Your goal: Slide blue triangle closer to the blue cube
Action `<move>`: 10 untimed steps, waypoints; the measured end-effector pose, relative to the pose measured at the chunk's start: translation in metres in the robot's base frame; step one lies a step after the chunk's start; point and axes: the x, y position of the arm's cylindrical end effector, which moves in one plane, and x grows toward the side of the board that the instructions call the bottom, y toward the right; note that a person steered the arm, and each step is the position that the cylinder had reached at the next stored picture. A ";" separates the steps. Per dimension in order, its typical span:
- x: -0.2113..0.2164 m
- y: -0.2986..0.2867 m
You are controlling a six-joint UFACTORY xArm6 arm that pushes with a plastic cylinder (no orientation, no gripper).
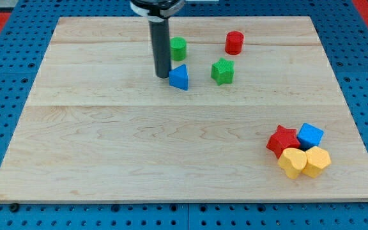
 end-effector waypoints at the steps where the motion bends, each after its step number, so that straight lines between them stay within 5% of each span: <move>1: 0.001 0.039; 4: 0.043 0.051; 7: 0.093 0.128; 10: 0.131 0.125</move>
